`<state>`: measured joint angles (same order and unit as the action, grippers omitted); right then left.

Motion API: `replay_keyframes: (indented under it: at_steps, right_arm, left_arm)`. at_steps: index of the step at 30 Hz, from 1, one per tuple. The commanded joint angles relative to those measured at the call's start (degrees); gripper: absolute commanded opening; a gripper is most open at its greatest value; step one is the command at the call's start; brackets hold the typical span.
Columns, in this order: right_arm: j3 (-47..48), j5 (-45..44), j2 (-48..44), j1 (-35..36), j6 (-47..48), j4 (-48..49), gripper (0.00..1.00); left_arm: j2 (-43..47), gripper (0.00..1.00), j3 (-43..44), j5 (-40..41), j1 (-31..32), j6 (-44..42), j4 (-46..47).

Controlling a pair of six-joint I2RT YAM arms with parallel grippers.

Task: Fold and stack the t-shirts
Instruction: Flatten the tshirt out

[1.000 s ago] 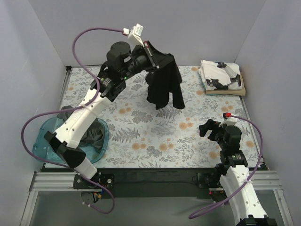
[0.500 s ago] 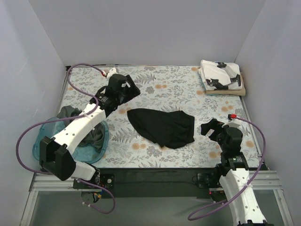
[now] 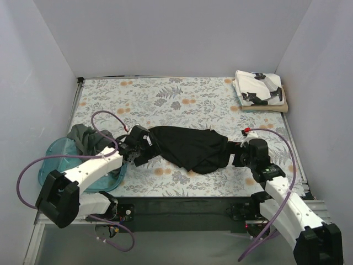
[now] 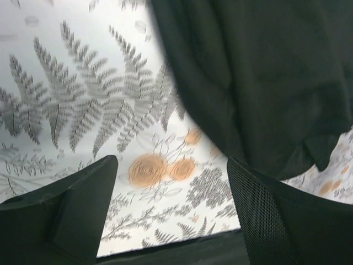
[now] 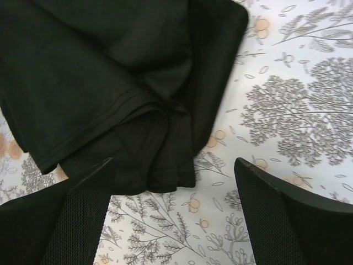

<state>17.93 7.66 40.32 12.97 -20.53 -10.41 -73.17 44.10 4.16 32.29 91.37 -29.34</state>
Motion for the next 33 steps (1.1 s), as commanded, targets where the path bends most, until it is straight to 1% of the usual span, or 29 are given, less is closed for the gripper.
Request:
replay_keyframes:
  at_steps: [1, 3, 5, 7, 9, 12, 13, 14, 15, 16, 17, 18, 26, 31, 32, 33]
  right_arm:
    - [4.82, -1.67, 4.5, 6.18, -0.21, 4.08, 0.92]
    - [6.75, -3.61, 9.75, 9.77, -0.38, 7.06, 0.91]
    - [8.42, -4.14, 13.89, 11.71, -0.56, 9.79, 0.9]
    - [10.97, -7.38, 18.56, 13.92, -0.12, 12.6, 0.9]
    - [14.39, -11.42, 25.31, 15.41, -0.82, 12.88, 0.87]
    - [16.16, -12.23, 29.54, 15.77, -1.7, 13.14, 0.8]
    - [16.6, -12.06, 31.65, 16.12, -1.96, 13.23, 0.76]
    - [17.22, -11.79, 32.54, 16.38, -2.31, 13.31, 0.67]
    - [17.57, -10.57, 33.85, 16.91, -2.49, 13.23, 0.64]
    - [17.66, -9.87, 34.13, 17.26, -2.75, 13.49, 0.6]
    - [17.66, -9.42, 34.48, 17.7, -3.19, 13.49, 0.54]
    - [17.58, -9.42, 34.74, 18.48, -3.37, 13.4, 0.54]
    - [14.68, -10.47, 33.43, 19.64, -4.34, 12.79, 0.54]
    - [14.58, -11.88, 34.48, 19.9, -4.16, 12.17, 0.53]
    - [14.59, -11.79, 34.74, 19.9, -4.16, 12.09, 0.46]
    - [14.59, -11.7, 34.92, 19.99, -4.25, 12.08, 0.42]
  left_arm:
    - [7.5, 0.8, -6.91, -6.26, 1.46, 1.79, 2.18]
    - [11.36, 0.85, -10.59, -7.59, 1.46, 2.49, 2.97]
    - [13.31, 0.89, -12.36, -7.77, 1.54, 3.02, 3.5]
    - [14.1, 0.9, -13.07, -8.2, 1.54, 2.93, 3.5]
    - [14.1, 0.91, -13.77, -8.47, 1.54, 2.85, 3.42]
    - [14.37, 0.91, -14.39, -9.0, 1.54, 3.02, 3.41]
    - [14.72, 0.91, -14.56, -9.08, 1.54, 3.2, 3.24]
    - [14.98, 0.91, -15.09, -9.26, 1.54, 3.37, 3.24]
    - [15.5, 0.91, -15.27, -9.17, 1.54, 3.46, 3.24]
    - [15.77, 0.91, -15.44, -9.09, 1.54, 3.55, 3.33]
    - [15.95, 0.91, -15.88, -8.91, 1.54, 3.55, 3.24]
    - [16.21, 0.92, -16.06, -8.74, 1.54, 3.81, 3.24]
    - [16.13, 0.92, -16.41, -8.29, 1.54, 3.81, 3.15]
    - [15.95, 0.92, -16.5, -8.47, 1.54, 3.9, 3.06]
    - [16.04, 0.92, -16.59, -8.47, 1.54, 3.81, 2.98]
    - [16.3, 0.92, -16.67, -8.47, 1.54, 3.9, 2.98]
